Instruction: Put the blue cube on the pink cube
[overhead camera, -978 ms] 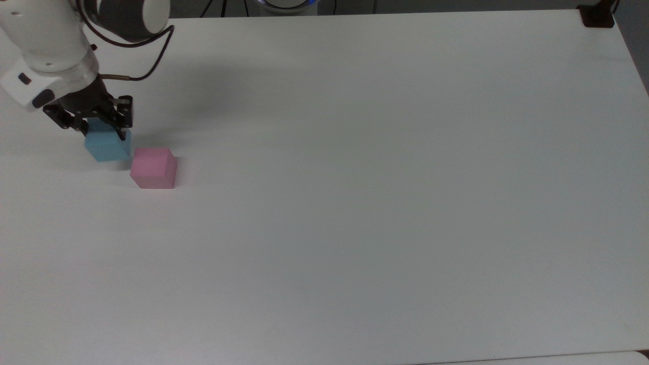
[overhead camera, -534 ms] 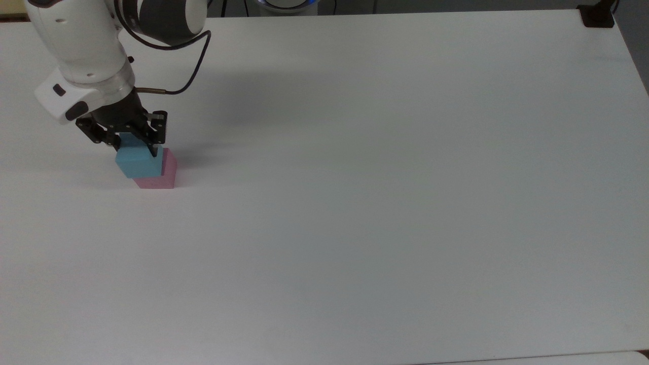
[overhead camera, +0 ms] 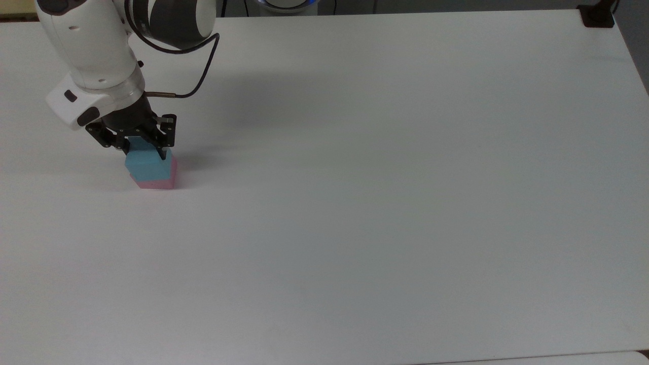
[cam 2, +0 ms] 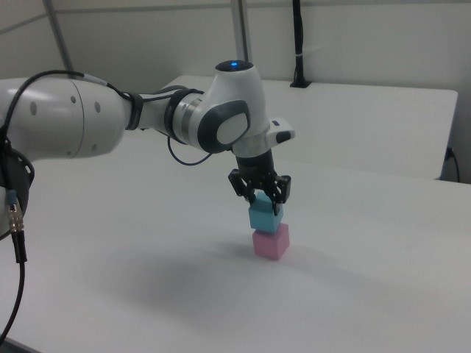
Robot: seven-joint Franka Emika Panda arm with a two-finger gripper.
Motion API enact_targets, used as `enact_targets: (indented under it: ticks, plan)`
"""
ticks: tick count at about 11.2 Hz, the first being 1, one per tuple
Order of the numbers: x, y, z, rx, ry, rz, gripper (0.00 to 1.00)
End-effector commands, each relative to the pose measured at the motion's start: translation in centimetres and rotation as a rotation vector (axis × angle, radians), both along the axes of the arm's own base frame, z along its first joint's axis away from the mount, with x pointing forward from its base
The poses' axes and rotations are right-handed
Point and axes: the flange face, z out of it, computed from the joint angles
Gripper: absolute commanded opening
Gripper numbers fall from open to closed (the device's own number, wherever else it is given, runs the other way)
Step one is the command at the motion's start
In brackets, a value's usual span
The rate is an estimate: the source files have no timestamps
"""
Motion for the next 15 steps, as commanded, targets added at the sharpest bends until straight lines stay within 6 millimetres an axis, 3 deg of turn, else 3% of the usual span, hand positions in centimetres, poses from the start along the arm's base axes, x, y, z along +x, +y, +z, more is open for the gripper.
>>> enact_targets:
  ticks: [1, 3, 5, 7, 10, 15]
  plan:
    - [-0.8, -0.3, -0.6, -0.034, 0.050, 0.004, 0.55]
    - [-1.1, -0.3, -1.2, -0.045, 0.064, 0.011, 0.57]
    - [-1.1, -0.3, -1.4, -0.053, 0.068, -0.005, 1.00]
    - [-1.1, -0.3, -0.5, -0.045, 0.056, -0.018, 1.00]
    - [-2.4, 0.7, 6.9, -0.008, -0.010, -0.179, 1.00]
    - [-8.8, 3.7, 18.5, 0.084, 0.006, -0.254, 1.00]
